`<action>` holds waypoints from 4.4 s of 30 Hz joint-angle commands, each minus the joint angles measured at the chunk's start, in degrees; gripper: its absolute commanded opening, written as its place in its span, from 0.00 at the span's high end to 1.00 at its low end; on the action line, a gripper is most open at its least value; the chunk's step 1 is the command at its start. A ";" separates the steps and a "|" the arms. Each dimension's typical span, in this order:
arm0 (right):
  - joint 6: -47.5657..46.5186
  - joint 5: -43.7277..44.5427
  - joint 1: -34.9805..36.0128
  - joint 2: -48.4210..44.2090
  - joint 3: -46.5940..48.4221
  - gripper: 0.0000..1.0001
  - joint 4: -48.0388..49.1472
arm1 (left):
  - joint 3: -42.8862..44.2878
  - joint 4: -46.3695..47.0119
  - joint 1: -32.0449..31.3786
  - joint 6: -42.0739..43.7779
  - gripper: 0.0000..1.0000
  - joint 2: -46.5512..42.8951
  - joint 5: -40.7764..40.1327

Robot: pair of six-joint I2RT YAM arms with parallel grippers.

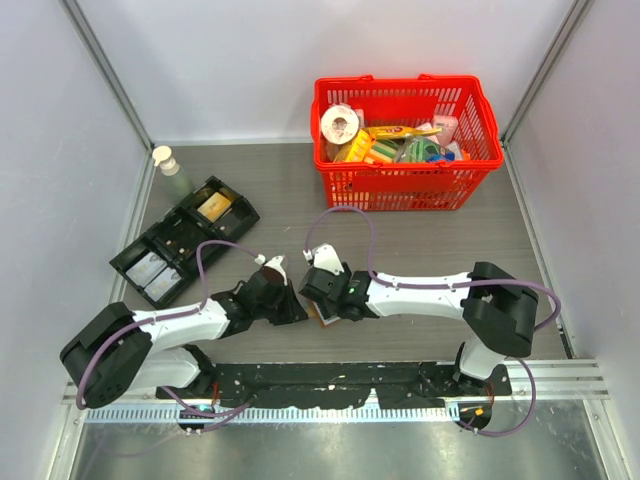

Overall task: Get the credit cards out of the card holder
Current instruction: Remove the credit card from the card holder.

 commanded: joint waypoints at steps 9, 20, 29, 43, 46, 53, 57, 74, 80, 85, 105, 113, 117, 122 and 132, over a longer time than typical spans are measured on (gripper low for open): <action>-1.07 -4.23 0.65 1.96 1.55 0.35 6.67 | -0.73 -1.75 -0.83 -0.29 1.00 -0.74 -1.53; -1.34 -7.12 0.74 3.90 1.11 0.35 6.84 | -0.38 -1.31 -1.45 -0.38 1.00 0.32 -1.26; -1.69 -6.08 0.65 4.60 1.19 0.36 5.79 | -0.47 -1.14 -1.80 -0.47 1.00 0.32 -1.17; -1.87 4.55 0.65 2.67 3.12 0.54 -0.62 | -0.91 -2.10 -2.76 -0.29 1.00 0.23 -0.38; -2.48 7.80 0.65 1.88 3.48 0.56 -1.85 | -0.91 -2.37 -2.85 -0.21 1.00 0.05 -0.38; -4.15 7.38 0.65 -0.32 4.09 0.56 -2.56 | -1.00 -2.55 -3.03 -0.21 1.00 0.05 -0.38; -5.03 4.92 0.65 -1.73 4.62 0.56 -2.38 | -1.08 -2.72 -3.03 -0.21 1.00 0.14 -0.47; -5.73 1.06 -9.89 -8.32 -1.88 0.56 -2.39 | 1.46 -15.28 -3.03 4.18 1.00 -4.25 -10.21; -6.52 -6.85 -12.35 -11.65 -5.39 0.60 1.74 | 7.08 -18.80 -1.98 7.87 0.87 -0.04 -15.76; -4.77 -18.44 -15.52 -15.26 -9.35 0.70 10.78 | 14.63 -23.53 -0.39 11.47 0.56 2.07 -18.48; 0.50 -41.22 -26.42 -13.24 -24.64 0.94 38.22 | 19.93 -9.33 -1.53 0.86 0.28 2.33 -2.86; 4.72 -40.78 -28.17 -12.72 -31.49 0.96 43.32 | 15.70 2.99 -1.45 -4.51 0.41 9.54 -2.23; 6.74 -41.40 -28.26 -13.24 -34.13 0.96 44.02 | 15.71 6.06 -1.53 -5.83 0.52 13.67 -0.30; 8.68 -41.67 -28.18 -14.12 -36.24 0.97 44.20 | 14.74 9.32 -1.53 -7.15 0.54 17.27 -0.38; 9.21 -41.58 -28.35 -16.84 -37.13 0.97 43.41 | 13.86 11.60 -1.53 -8.82 0.52 21.67 -0.91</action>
